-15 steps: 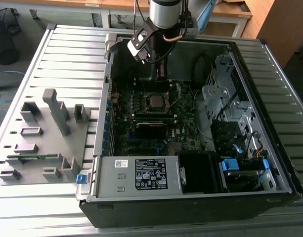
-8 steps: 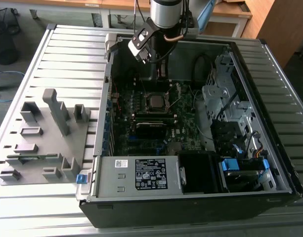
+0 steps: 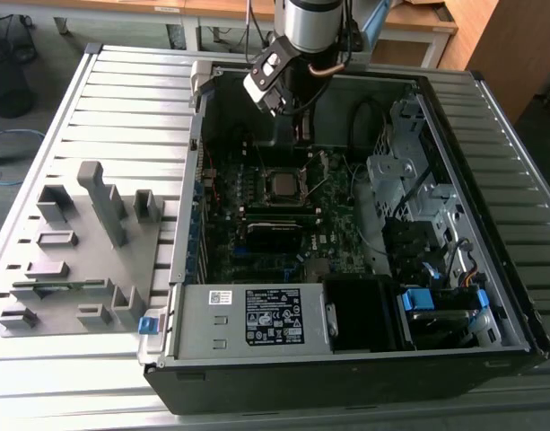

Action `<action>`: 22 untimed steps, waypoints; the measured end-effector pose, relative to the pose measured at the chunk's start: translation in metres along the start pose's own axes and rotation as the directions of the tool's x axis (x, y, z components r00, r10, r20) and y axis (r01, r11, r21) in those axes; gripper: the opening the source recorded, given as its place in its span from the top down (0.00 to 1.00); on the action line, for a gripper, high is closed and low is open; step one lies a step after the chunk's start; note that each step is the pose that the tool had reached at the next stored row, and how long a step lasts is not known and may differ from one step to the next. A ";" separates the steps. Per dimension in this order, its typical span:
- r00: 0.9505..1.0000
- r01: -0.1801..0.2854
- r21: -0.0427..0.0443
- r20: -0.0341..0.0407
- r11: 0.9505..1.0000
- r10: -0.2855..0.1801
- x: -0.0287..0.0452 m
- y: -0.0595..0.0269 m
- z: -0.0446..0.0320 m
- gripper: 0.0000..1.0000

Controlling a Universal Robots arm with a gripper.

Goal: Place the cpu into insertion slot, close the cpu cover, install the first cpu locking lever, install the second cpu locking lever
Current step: 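Close the cpu cover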

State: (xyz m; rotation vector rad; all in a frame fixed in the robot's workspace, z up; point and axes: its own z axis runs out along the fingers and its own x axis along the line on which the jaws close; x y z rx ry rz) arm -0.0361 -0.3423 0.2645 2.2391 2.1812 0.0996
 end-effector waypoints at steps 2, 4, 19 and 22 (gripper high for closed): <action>1.000 0.000 0.000 0.000 1.000 0.000 0.0001 0.0044 0.0003 0.90; 1.000 0.000 0.000 0.000 1.000 0.000 0.0002 0.0091 0.0006 0.90; 1.000 0.000 0.000 0.000 1.000 0.000 0.0012 0.0473 0.0031 0.90; 1.000 0.000 0.000 0.000 1.000 0.000 0.0014 0.0560 0.0038 0.90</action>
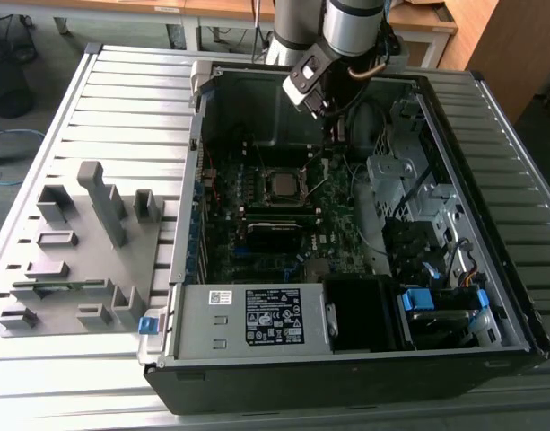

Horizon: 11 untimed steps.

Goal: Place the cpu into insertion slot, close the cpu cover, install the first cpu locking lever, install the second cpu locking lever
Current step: 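Close the cpu cover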

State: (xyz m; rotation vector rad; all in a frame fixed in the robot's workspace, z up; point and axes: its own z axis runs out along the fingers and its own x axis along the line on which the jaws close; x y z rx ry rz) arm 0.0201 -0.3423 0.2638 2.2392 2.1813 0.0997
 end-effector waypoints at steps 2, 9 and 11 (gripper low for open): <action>1.000 0.000 0.000 0.000 1.000 0.000 0.0002 0.0056 0.0005 0.90; 1.000 0.000 0.000 0.000 1.000 0.000 0.0004 0.0195 0.0017 0.90; 1.000 0.000 0.000 0.000 1.000 0.000 0.0004 0.0211 0.0030 0.90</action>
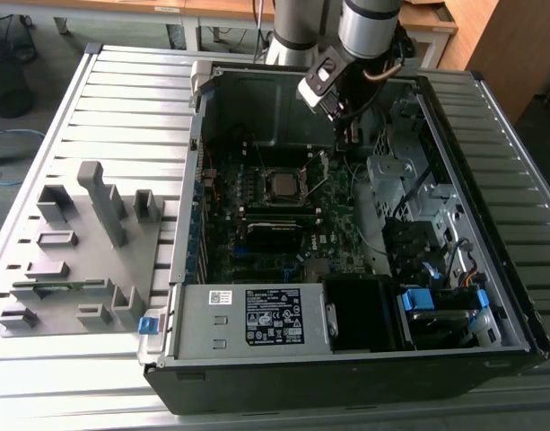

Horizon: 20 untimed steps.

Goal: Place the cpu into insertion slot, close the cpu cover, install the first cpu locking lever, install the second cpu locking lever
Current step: 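Close the cpu cover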

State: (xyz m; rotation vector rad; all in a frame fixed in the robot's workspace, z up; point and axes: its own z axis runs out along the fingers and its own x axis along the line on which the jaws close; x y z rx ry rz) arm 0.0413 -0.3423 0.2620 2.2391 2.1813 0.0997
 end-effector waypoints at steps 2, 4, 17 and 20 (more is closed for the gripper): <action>1.000 0.000 0.000 0.000 1.000 0.000 0.0000 0.0015 0.0020 0.90; 1.000 0.000 0.000 0.000 1.000 0.000 -0.0001 0.0020 0.0051 0.90; 1.000 0.000 0.000 0.000 1.000 0.000 -0.0007 -0.0004 0.0201 0.90; 1.000 0.000 0.000 0.000 1.000 0.000 -0.0008 -0.0055 0.0210 0.90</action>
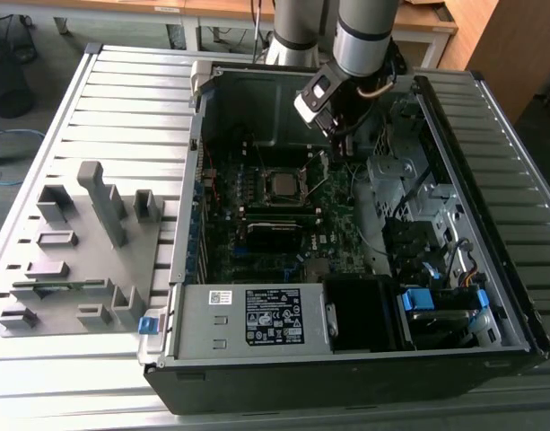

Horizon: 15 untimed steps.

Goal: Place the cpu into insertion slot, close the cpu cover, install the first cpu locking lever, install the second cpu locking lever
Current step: 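Close the cpu cover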

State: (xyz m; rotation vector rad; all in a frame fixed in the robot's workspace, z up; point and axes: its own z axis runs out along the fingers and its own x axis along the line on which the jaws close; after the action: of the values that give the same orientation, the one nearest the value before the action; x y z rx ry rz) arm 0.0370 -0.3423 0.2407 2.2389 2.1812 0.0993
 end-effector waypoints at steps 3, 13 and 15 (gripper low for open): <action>1.000 0.000 0.000 0.000 1.000 0.000 -0.0003 -0.0077 0.0008 0.90; 1.000 0.000 0.000 0.000 1.000 0.000 -0.0013 -0.0383 0.0073 0.90; 1.000 0.000 0.000 0.000 1.000 0.000 -0.0015 -0.0426 0.0087 0.90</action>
State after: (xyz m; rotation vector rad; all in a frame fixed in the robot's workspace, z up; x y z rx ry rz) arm -0.0051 -0.3423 0.2296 2.2388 2.1811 0.0997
